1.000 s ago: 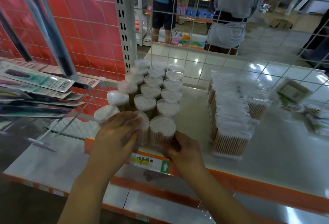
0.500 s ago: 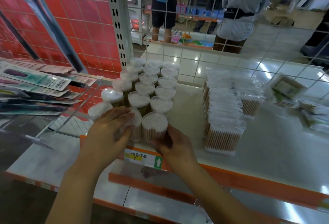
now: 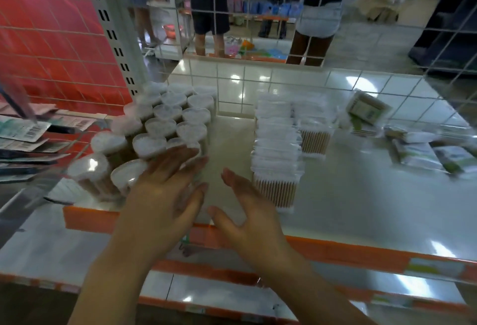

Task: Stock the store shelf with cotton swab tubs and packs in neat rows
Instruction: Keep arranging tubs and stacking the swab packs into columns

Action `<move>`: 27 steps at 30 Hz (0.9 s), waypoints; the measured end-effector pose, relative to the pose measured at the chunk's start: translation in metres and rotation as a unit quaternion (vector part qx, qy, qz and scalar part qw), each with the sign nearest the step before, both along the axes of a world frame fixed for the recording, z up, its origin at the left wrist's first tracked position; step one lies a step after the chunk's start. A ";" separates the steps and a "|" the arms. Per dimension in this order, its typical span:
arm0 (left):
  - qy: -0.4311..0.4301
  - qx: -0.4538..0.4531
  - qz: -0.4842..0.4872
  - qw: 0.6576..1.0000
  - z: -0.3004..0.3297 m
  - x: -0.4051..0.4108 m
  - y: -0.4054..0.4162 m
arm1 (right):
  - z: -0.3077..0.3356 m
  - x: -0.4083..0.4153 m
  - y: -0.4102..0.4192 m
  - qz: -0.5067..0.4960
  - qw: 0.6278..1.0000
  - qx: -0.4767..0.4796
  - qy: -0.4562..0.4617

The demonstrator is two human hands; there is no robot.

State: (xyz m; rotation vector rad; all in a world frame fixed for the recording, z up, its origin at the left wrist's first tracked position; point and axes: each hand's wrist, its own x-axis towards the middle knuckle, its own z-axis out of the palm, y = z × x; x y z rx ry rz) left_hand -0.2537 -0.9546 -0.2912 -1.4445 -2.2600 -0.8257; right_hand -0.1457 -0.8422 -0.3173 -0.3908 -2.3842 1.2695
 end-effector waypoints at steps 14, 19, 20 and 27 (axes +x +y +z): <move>-0.003 -0.022 -0.077 0.997 -0.008 0.106 0.130 | -0.006 0.105 0.118 -0.136 0.976 0.099 0.136; -0.012 -0.025 -0.097 0.995 -0.025 0.148 0.171 | -0.015 0.154 0.160 -0.163 0.975 0.100 0.110; -0.019 -0.025 -0.099 0.995 -0.029 0.155 0.179 | -0.017 0.164 0.168 -0.164 0.976 0.099 0.102; -0.032 -0.030 -0.115 0.992 -0.044 0.201 0.224 | -0.029 0.219 0.212 -0.189 0.978 0.052 0.067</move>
